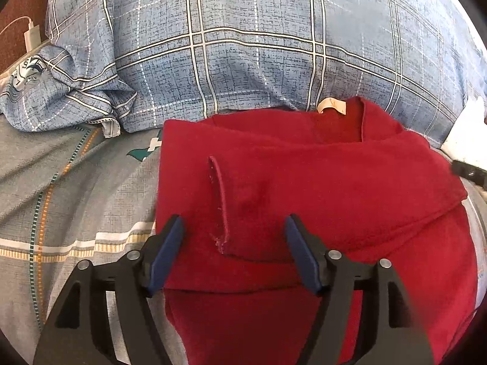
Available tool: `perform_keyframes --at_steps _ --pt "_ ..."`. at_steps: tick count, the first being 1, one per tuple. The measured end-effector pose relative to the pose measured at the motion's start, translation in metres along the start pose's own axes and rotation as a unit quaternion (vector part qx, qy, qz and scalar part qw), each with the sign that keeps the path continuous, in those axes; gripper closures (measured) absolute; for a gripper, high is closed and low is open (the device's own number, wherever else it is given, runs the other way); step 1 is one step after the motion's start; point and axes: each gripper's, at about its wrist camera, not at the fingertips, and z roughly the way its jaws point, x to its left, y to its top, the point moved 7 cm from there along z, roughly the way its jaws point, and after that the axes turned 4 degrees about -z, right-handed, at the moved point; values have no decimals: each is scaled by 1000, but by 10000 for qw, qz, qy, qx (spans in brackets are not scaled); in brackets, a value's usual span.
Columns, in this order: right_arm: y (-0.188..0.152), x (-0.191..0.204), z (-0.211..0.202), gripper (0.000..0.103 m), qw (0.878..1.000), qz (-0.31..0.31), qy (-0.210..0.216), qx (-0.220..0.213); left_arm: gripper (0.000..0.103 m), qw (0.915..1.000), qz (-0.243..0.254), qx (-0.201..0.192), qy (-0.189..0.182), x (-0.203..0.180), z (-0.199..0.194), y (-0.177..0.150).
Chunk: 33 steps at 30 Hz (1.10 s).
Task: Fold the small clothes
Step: 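Open both tools and release the folded sweater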
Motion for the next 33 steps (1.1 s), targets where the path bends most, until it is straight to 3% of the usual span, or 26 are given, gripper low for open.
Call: perform_keyframes --at_steps 5,9,17,33 --pt "-7 5 28 63 9988 -231 -381 202 33 10000 14 -12 -18 0 0 0" --pt "-13 12 31 62 9960 -529 -716 76 32 10000 -13 -24 -47 2 0 0" --pt "-15 11 31 62 9956 -583 -736 73 32 10000 -19 -36 -47 3 0 0" --pt "-16 24 32 62 9877 -1036 -1175 -9 31 10000 -49 -27 -79 3 0 1"
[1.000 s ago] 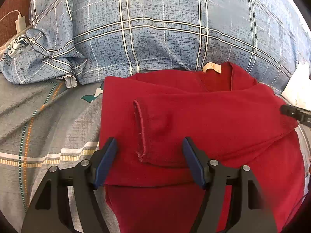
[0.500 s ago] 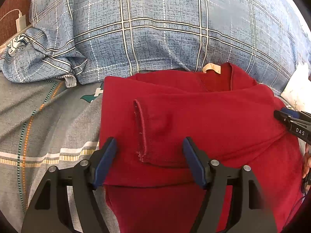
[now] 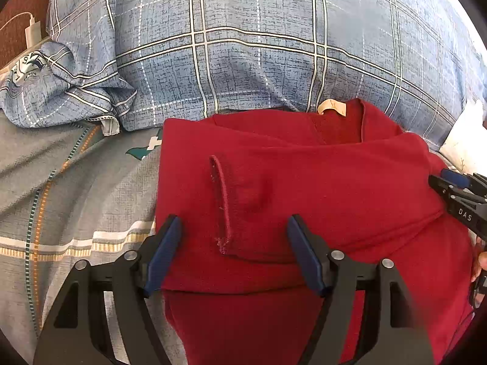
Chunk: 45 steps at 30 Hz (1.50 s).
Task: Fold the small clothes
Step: 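Open both tools and release the folded sweater, then grasp the red sweater's hem with the right tool while the left tool grasps it too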
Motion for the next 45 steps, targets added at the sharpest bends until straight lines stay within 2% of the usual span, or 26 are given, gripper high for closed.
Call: perform_keyframes --at_steps 4,17,29,35,39,45 --pt "1 5 -1 62 9998 -159 -152 -38 31 10000 -15 -1 0 0 0 0" --pt "2 9 -4 62 9998 -153 -155 -16 30 10000 -18 -7 4 0 0 -1" --pt "-6 -12 -10 61 9995 199 184 131 29 10000 -36 30 51 -2 -6 -1" --pt "-20 -34 -47 58 9959 586 684 103 29 9997 -139 90 -154 3 -38 -8" --pt "-53 -42 -83 52 9872 760 1372 277 29 9997 -39 51 -221 8 -71 -23" --pt "-115 -33 -130 51 9754 704 2020 532 29 9982 -142 304 -500 14 -103 -64"
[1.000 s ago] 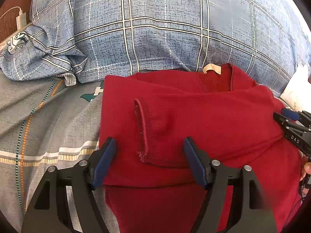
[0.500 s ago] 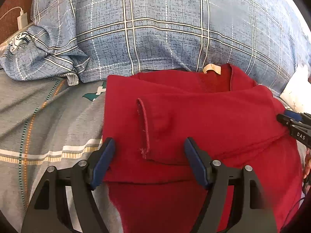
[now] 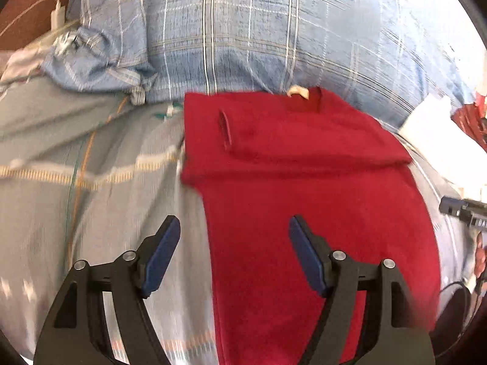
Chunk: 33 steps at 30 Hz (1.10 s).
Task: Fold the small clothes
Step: 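Grasp the red sweater's hem with the right tool while the left tool grasps it too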
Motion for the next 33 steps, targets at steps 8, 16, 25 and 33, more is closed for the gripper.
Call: perform_keyframes --at_steps 8,16,25,33 --pt "-85 26 -18 53 9984 -173 428 337 29 9994 115 306 -73 1 -31 -66" --pt "-133 21 -18 60 9959 268 695 517 29 9981 -20 617 -7 12 -51 -112" --pt "-145 33 -23 79 9949 33 910 435 29 9953 -87 964 2 13 -54 -145" --pt "-151 38 -22 74 9925 -53 1144 432 30 9936 -35 1126 32 5 -47 -157"
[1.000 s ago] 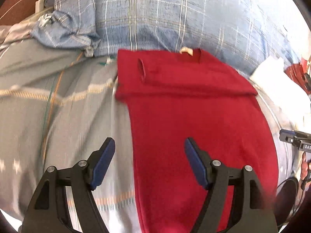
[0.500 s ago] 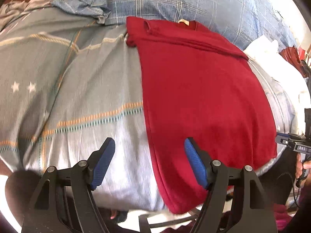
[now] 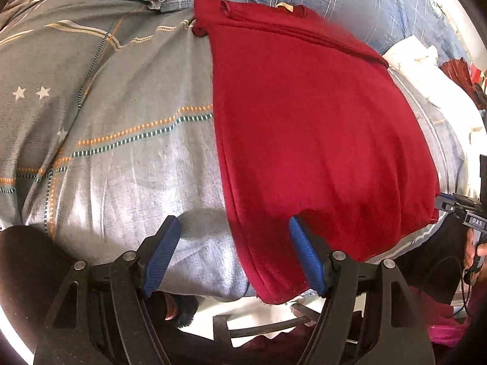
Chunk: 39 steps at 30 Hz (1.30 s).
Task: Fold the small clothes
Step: 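Grasp the red sweater's hem with the right tool while the left tool grasps it too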
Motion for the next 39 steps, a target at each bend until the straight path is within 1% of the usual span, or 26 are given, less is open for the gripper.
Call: perform_keyframes --at_steps 3,4,6,10,12,15,17,22,23,24,25,26,27,28,29,31,34,36,39 --pt "2 2 2 76 10000 -1 87 -24 30 9999 45 -24 92 -2 1 0" --pt "3 2 2 79 9999 -33 105 -30 30 9999 60 -28 90 -3 2 1" --pt "4 3 2 91 9999 -107 71 -75 30 9999 81 -5 78 -5 2 0" --pt "6 6 2 91 9995 -16 284 -107 30 9998 187 41 111 -7 2 -3" --pt "6 7 2 90 9994 -25 318 -103 30 9998 190 66 97 -8 2 -5" --pt "4 12 3 84 9985 -102 522 -90 30 9998 186 103 60 -9 1 -8" --pt "3 13 7 79 9982 -135 584 -55 30 9997 207 115 60 -12 2 -10" --pt "6 18 13 80 9971 -106 735 -139 30 9995 288 92 127 -15 3 -10" --pt "7 19 13 85 9972 -103 724 -147 31 9994 315 91 121 -16 3 -10" --pt "7 20 13 88 9973 -111 702 -166 41 9992 360 83 121 -17 3 -10" --pt "9 21 12 90 9974 -108 693 -188 48 9991 401 63 132 -17 2 -10" --pt "11 22 9 94 9970 -82 736 -239 64 9989 439 28 142 -19 1 -9" --pt "14 22 5 95 9960 -33 832 -319 77 9989 448 42 92 -19 0 -9" --pt "19 22 0 95 9944 34 968 -435 83 9990 446 71 46 -20 -1 -8" --pt "25 22 -7 95 9925 101 1074 -570 93 9990 437 126 -20 -20 -1 -7" --pt "37 23 -18 96 9892 182 1213 -800 96 9988 404 224 -131 -18 -2 -4" --pt "55 24 -34 97 9860 150 1229 -1113 97 9984 408 233 -307 -19 -9 2" --pt "67 25 -43 97 9846 71 1202 -1264 97 9979 430 111 -477 -19 -22 12" --pt "85 24 -46 100 9845 48 1093 -1373 97 9974 443 -128 -560 -19 -36 28"
